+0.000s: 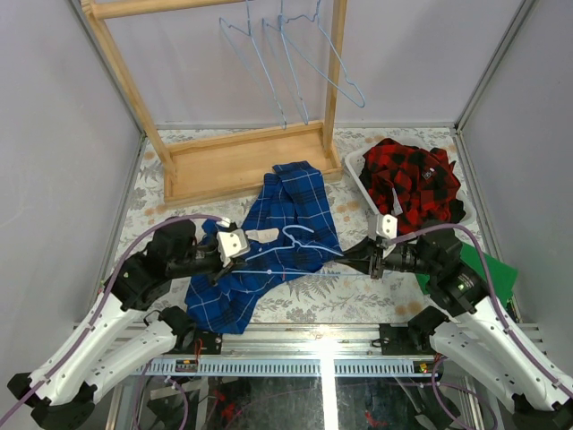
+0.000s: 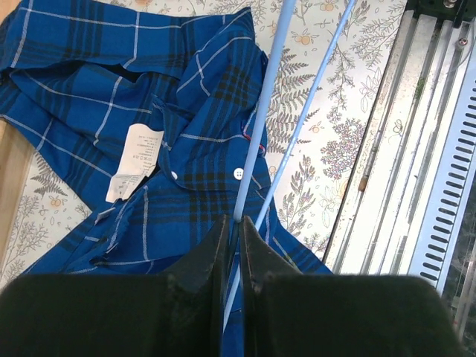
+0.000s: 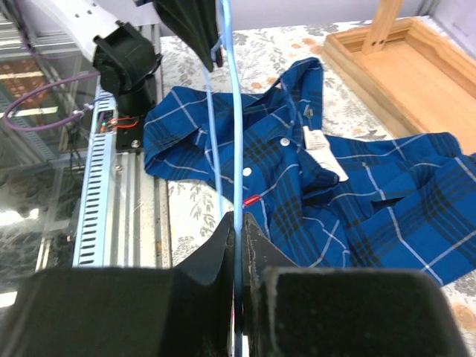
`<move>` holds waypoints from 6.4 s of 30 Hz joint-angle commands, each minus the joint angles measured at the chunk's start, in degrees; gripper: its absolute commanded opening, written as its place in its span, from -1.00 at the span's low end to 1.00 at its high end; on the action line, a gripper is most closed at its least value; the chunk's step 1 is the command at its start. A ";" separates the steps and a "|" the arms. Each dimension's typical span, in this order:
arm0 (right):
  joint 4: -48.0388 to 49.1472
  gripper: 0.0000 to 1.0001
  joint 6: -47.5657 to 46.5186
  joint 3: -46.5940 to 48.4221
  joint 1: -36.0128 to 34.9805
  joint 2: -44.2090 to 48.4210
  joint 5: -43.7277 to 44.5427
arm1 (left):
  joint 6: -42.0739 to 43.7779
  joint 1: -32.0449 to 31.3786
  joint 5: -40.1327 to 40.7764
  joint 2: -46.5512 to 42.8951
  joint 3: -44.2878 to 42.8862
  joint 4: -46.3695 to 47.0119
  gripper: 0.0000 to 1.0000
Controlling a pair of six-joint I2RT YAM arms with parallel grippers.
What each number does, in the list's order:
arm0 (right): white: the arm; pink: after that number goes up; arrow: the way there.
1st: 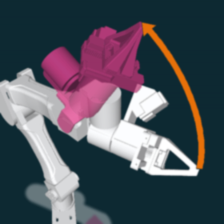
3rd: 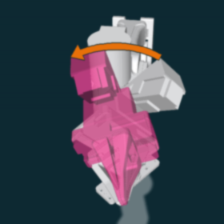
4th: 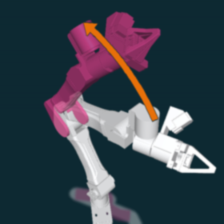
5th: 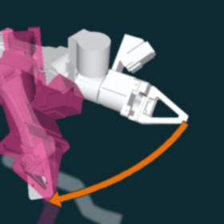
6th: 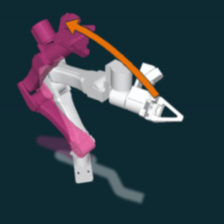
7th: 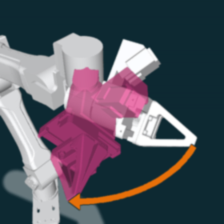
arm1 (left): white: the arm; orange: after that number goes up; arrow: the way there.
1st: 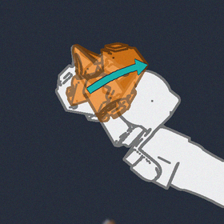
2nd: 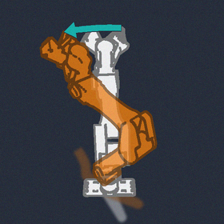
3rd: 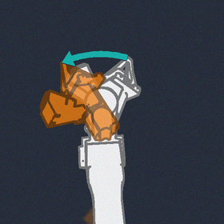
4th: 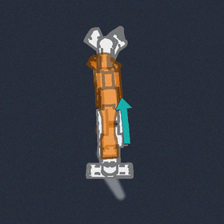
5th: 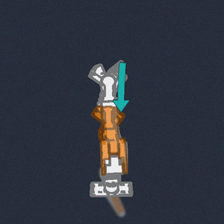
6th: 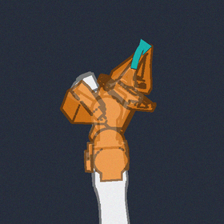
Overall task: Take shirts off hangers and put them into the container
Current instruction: Place the hanger at the clothesline.
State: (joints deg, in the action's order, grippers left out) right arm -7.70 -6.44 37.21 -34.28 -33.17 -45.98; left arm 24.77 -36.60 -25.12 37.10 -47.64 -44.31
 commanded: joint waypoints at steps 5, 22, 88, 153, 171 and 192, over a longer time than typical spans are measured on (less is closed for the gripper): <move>6.18 -0.21 3.12 -1.65 0.07 0.77 9.58 | -2.04 0.52 -0.62 -0.70 -3.98 -0.36 -1.00; 7.88 0.66 6.63 -1.28 0.09 -3.81 24.97 | -7.07 0.49 -3.29 6.08 -8.97 -3.85 -1.00; 69.52 -0.99 49.79 -9.83 -7.11 -37.21 40.17 | -24.42 -1.45 5.04 15.74 -6.39 2.70 -0.47; 36.23 0.72 32.97 -7.16 -7.11 -14.77 53.62 | -30.75 15.93 53.67 28.95 -36.85 21.53 -1.00; 32.43 0.75 33.09 -4.13 -7.11 -17.30 52.18 | -30.21 17.99 53.34 43.69 -53.77 18.58 -1.00; 30.95 0.75 32.06 -3.31 -7.11 -18.39 51.68 | -32.20 21.42 46.86 50.09 -52.69 16.41 -0.34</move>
State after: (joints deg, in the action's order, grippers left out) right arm 21.65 26.92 31.05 -41.30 -50.87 6.35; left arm -6.33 -15.62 24.27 89.95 -102.21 -28.93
